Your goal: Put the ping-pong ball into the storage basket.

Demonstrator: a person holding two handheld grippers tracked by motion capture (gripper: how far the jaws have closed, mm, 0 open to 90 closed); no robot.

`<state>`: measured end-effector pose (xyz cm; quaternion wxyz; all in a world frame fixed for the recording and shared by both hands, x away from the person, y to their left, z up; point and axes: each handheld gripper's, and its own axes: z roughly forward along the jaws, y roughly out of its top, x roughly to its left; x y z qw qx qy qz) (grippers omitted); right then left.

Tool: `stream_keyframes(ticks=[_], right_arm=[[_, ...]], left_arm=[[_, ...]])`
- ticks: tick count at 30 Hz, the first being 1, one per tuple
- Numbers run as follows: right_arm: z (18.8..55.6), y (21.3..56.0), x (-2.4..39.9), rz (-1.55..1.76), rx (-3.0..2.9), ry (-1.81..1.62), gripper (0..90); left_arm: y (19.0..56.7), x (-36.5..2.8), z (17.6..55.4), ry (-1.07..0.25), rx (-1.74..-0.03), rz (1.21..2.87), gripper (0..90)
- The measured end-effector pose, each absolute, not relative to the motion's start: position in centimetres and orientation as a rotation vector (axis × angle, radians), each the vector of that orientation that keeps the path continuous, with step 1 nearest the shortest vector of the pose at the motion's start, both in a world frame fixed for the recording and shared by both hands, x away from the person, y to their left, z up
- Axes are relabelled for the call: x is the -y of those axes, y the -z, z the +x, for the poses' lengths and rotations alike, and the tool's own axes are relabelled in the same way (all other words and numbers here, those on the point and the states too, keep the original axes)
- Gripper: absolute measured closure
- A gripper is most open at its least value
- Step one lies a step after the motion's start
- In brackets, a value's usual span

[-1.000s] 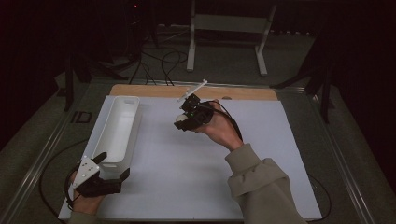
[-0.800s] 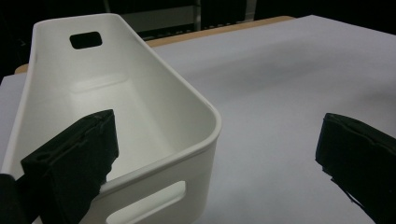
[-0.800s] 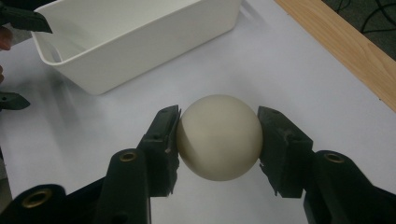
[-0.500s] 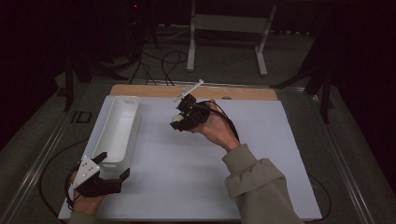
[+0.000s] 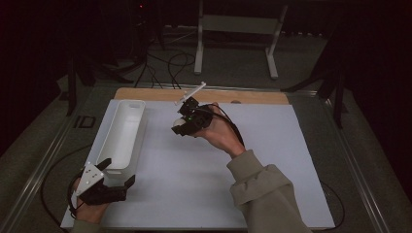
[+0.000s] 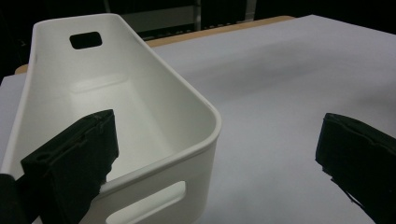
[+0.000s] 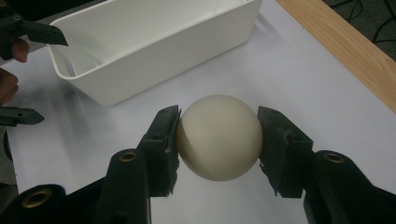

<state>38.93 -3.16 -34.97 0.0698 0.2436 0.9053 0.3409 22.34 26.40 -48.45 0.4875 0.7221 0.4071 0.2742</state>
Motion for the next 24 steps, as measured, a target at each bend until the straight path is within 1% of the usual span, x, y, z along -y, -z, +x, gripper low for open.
stream_keyframes(ticks=[24], right_arm=[[39.0, 35.1, 1.6, 0.718, -2.736, -1.041, 50.6]], left_arm=[[48.4, -26.4, 22.3, -0.665, -0.988, 1.757, 0.0]])
